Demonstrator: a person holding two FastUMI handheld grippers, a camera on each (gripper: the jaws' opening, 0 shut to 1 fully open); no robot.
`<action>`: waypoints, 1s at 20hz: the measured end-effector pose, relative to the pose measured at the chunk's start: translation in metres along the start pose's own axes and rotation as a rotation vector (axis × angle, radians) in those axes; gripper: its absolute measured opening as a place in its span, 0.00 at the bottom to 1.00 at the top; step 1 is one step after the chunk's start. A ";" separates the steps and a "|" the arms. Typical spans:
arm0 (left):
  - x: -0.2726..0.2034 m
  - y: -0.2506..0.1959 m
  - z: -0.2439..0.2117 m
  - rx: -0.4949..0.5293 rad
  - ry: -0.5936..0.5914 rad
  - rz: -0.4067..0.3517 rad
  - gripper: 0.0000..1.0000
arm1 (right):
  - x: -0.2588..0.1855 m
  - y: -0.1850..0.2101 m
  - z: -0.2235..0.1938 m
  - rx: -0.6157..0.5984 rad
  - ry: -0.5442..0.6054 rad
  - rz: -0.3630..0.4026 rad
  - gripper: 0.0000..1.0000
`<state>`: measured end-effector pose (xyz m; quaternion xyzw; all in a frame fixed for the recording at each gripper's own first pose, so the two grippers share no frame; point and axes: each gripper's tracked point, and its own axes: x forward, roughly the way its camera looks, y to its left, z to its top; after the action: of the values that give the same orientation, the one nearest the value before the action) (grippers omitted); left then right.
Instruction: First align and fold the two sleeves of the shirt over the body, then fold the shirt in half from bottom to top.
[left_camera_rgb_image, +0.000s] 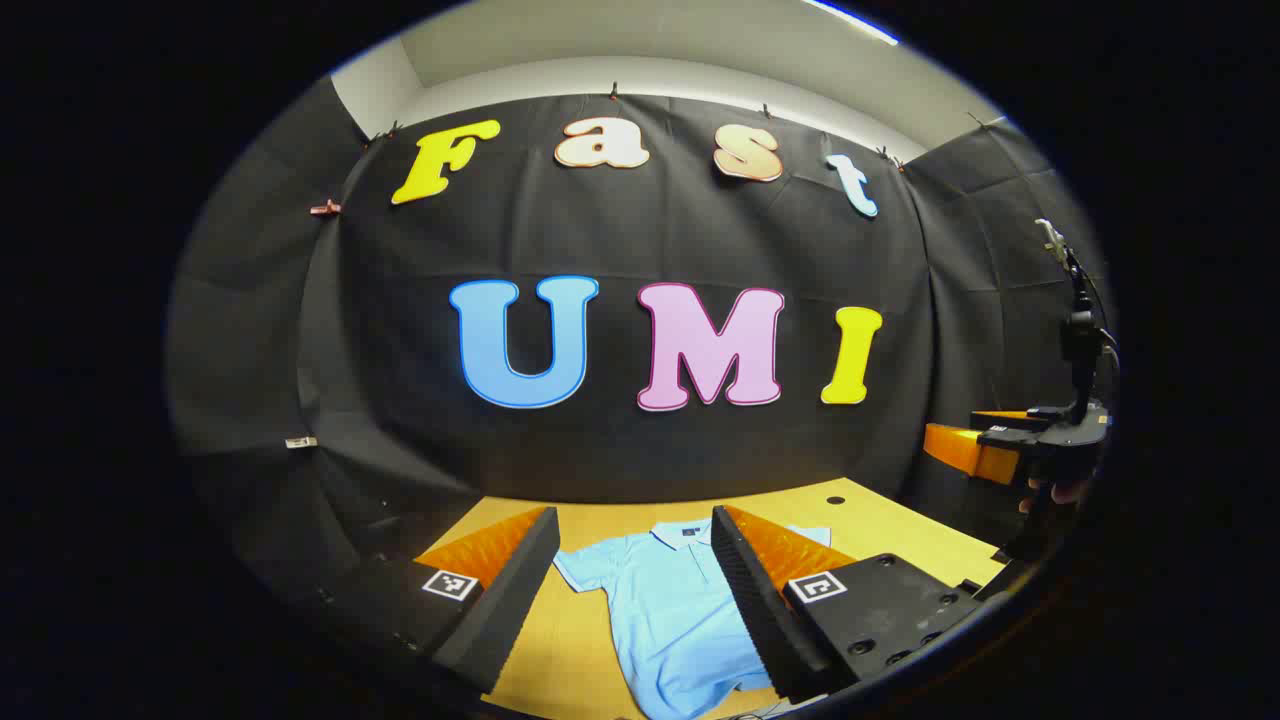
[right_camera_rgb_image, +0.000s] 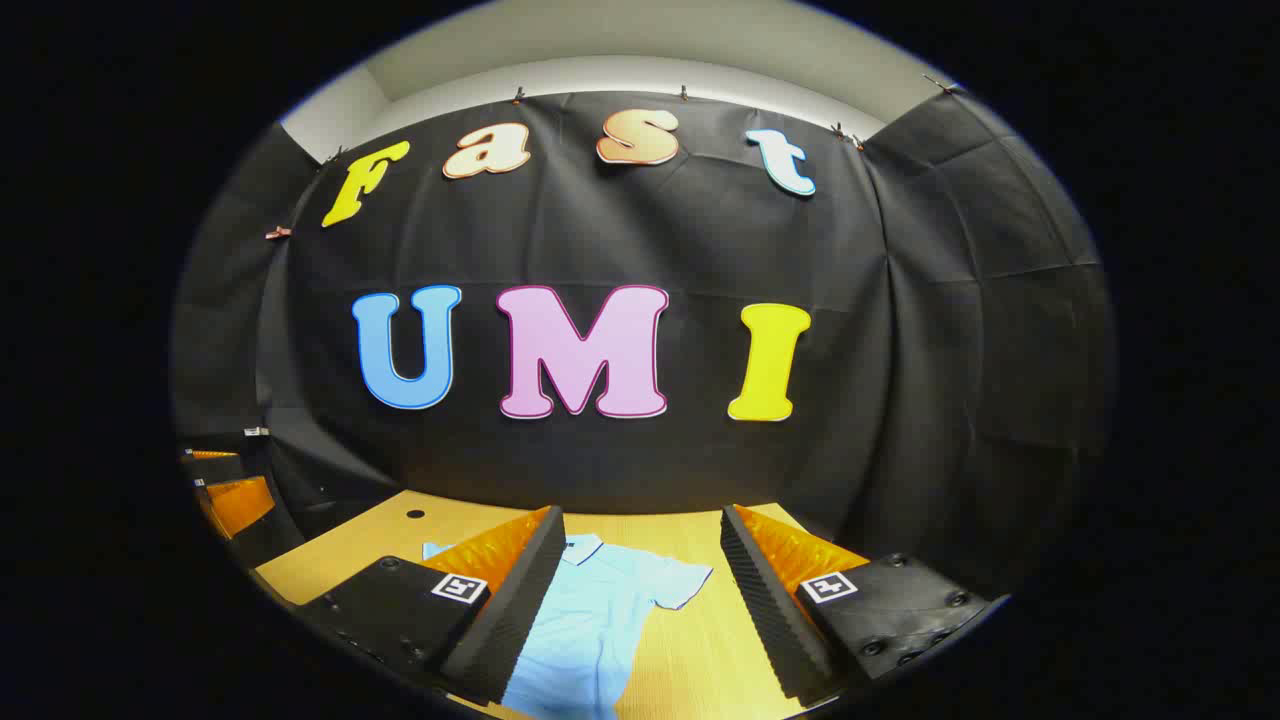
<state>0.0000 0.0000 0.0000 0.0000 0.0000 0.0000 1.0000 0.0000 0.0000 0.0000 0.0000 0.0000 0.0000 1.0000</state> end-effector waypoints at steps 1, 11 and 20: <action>0.001 -0.005 0.000 -0.005 -0.004 -0.011 0.97 | 0.001 -0.001 -0.002 -0.002 0.004 -0.001 0.95; 0.014 -0.039 -0.008 0.021 0.019 -0.088 0.97 | 0.012 -0.012 -0.018 -0.025 0.036 -0.025 0.97; 0.021 -0.057 -0.007 0.090 0.012 -0.106 0.97 | 0.051 -0.017 -0.038 -0.020 0.086 0.000 0.98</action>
<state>0.0214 -0.0569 -0.0071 0.0449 0.0062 -0.0532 0.9976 0.0513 -0.0172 -0.0377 -0.0099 0.0429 0.0002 0.9990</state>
